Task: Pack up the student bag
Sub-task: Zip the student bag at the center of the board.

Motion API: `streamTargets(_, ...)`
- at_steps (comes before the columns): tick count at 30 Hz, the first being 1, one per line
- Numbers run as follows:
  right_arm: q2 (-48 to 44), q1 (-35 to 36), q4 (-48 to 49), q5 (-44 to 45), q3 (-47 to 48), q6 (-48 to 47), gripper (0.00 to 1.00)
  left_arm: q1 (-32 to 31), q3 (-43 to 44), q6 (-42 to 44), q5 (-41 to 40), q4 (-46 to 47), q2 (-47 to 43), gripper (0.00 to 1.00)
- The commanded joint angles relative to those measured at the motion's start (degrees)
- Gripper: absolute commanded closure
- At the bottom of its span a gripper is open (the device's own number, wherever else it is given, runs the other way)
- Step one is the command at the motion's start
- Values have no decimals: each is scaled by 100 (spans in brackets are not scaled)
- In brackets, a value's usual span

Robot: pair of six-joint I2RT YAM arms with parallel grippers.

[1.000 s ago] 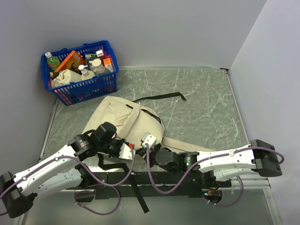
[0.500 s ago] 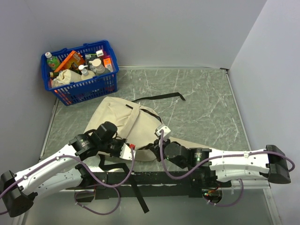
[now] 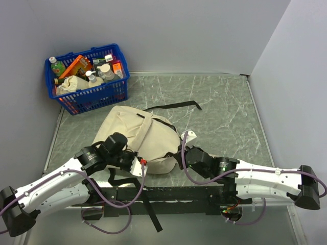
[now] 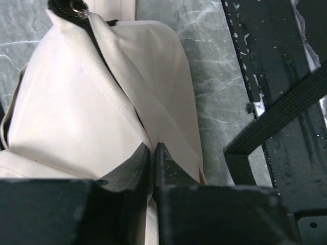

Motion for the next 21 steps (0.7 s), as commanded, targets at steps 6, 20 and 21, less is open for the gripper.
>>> streamTargets(6,149,-59,505,-499,128,-582,100,-29,138,-863,43,988,-425,1)
streamTargets(20,-78,144,294,-288,261,-591,100,-1189,0,-3518,-720,3053,920,26)
streamTargets(21,-104,144,277,-279,243,-538,100,-1207,-44,-3571,-756,3151,929,29)
